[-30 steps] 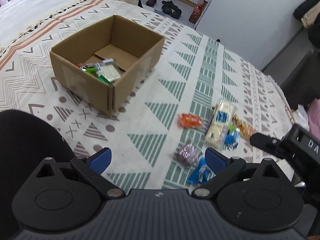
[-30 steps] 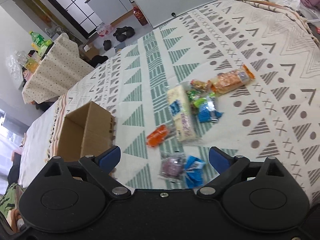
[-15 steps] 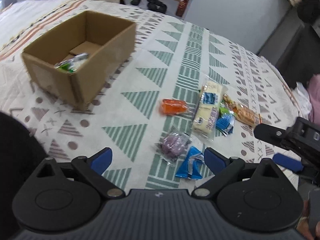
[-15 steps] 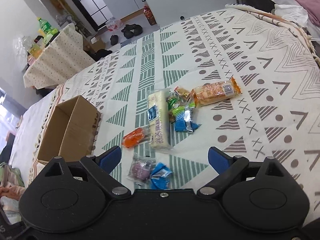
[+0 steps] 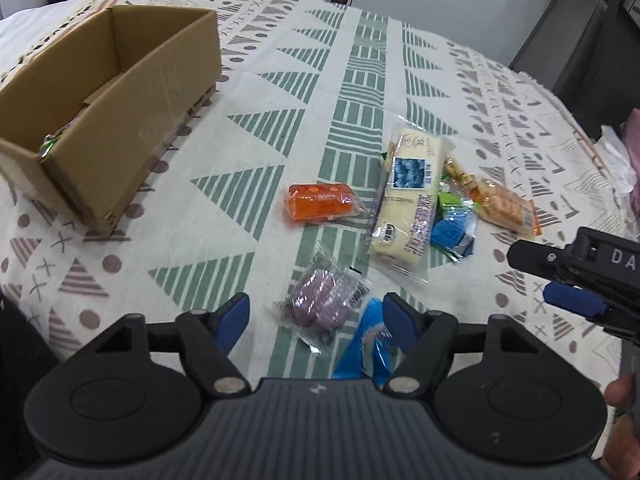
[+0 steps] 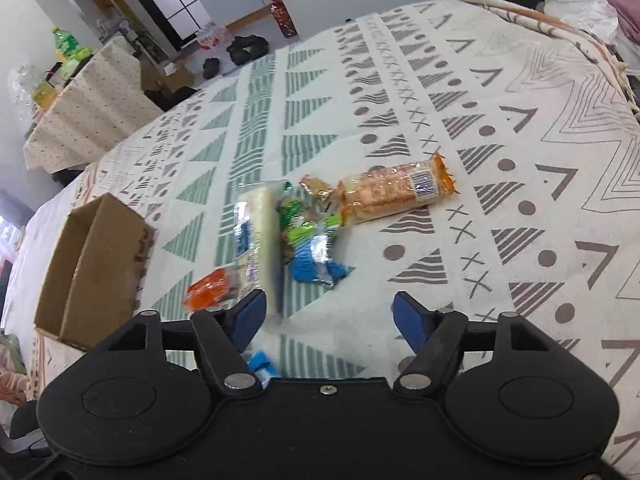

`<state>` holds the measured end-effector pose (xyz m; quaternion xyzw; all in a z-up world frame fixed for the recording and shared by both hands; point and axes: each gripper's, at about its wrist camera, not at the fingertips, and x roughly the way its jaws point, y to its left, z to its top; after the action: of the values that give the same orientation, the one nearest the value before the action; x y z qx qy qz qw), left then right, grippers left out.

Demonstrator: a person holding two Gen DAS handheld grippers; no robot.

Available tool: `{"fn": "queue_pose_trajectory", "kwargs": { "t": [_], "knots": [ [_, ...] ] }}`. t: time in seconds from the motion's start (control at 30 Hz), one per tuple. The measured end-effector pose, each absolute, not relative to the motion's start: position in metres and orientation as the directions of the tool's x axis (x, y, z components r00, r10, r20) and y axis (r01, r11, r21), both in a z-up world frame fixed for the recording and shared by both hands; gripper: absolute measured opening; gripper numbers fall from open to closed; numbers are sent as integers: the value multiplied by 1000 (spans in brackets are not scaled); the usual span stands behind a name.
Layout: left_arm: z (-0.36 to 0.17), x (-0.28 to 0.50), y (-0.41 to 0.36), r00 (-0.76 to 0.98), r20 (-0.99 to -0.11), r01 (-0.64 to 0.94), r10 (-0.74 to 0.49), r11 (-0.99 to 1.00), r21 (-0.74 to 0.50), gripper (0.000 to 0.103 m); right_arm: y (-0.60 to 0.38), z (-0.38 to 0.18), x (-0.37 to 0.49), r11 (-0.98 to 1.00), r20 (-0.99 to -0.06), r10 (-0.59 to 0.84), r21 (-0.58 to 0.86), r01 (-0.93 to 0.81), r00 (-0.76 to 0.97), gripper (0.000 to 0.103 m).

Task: Organize snacks
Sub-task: 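Grasp the purple packet with left tool while right tool grasps blue-green wrapper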

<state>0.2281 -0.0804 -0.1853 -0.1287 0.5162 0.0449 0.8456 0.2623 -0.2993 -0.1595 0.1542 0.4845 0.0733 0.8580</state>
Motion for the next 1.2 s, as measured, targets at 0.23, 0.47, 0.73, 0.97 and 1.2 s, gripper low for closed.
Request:
{"fn": "queue_pose_trajectory", "kwargs": {
  "t": [0.23, 0.47, 0.73, 0.97, 1.2],
  "knots": [
    [-211, 245, -85, 389, -919, -214, -69, 963, -162, 70, -300, -174, 280, 949, -826, 263, 315, 23, 498, 64],
    [-220, 263, -90, 373, -927, -224, -23, 968, -114, 44, -294, -185, 297, 954, -841, 260, 300, 9, 474, 59],
    [-214, 271, -75, 393, -919, -289, 8, 950, -116, 32, -282, -195, 310, 955, -854, 261, 296, 8, 451, 59],
    [-211, 278, -64, 398, -917, -305, 9, 944, -123, 32, -272, -203, 324, 962, -862, 241, 272, 5, 445, 59],
    [-208, 282, -54, 405, -914, -322, 8, 937, -134, 32, -259, -213, 335, 970, -875, 233, 242, -34, 425, 45]
  ]
}}
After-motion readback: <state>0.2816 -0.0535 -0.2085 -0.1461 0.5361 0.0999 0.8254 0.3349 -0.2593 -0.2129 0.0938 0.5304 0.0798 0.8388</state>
